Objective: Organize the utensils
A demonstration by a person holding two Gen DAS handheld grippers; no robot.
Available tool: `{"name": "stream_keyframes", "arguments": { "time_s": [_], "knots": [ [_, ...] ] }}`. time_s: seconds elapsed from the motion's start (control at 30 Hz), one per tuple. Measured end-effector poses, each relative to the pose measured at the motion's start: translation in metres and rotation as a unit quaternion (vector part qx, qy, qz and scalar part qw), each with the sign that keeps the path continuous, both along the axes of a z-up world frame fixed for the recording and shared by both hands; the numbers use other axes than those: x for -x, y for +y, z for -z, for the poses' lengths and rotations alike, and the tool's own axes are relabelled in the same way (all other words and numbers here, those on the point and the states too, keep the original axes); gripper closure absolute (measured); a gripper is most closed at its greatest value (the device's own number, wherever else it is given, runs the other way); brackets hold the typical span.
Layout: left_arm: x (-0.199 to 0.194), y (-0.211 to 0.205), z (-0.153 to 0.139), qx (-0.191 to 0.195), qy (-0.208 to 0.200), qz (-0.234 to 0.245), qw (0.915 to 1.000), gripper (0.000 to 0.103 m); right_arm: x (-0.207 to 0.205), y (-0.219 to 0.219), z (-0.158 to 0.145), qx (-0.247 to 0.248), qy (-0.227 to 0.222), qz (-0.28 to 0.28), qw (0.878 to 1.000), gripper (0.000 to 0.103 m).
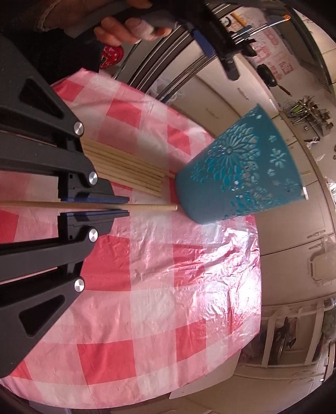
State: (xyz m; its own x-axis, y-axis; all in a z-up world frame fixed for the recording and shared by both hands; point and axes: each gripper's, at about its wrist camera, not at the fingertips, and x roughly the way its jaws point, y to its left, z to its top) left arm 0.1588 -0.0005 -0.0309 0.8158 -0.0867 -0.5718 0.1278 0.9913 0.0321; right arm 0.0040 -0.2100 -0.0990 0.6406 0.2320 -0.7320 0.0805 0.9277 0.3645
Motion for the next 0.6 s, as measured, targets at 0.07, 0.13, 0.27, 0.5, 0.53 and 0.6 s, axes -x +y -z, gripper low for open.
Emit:
{"name": "stream_keyframes", "arguments": {
  "time_s": [0.07,0.13,0.27,0.5,0.53,0.6],
  "knots": [
    [0.000,0.000,0.000,0.003,-0.001,0.000,1.0000,0.015,0.002,-0.002,-0.014,-0.020,-0.023,0.002,1.000,0.098],
    [0.001,-0.001,0.001,0.002,-0.003,0.000,1.0000,0.013,0.002,-0.005,-0.032,-0.035,-0.046,0.004,0.998,0.098],
    [0.001,-0.002,0.002,0.002,0.000,0.002,1.0000,0.012,-0.005,-0.009,-0.073,-0.068,-0.101,0.007,0.993,0.098],
    [-0.002,0.000,0.004,0.006,0.008,-0.002,0.9999,0.012,-0.036,-0.012,-0.142,-0.099,-0.191,-0.003,0.977,0.098],
    [-0.002,0.000,0.005,0.007,0.009,-0.002,0.9999,0.012,-0.043,-0.011,-0.149,-0.098,-0.200,-0.002,0.975,0.098],
    [-0.003,0.000,0.006,0.008,0.011,-0.003,0.9999,0.011,-0.058,-0.009,-0.162,-0.091,-0.221,0.006,0.971,0.098]
  ]
}}
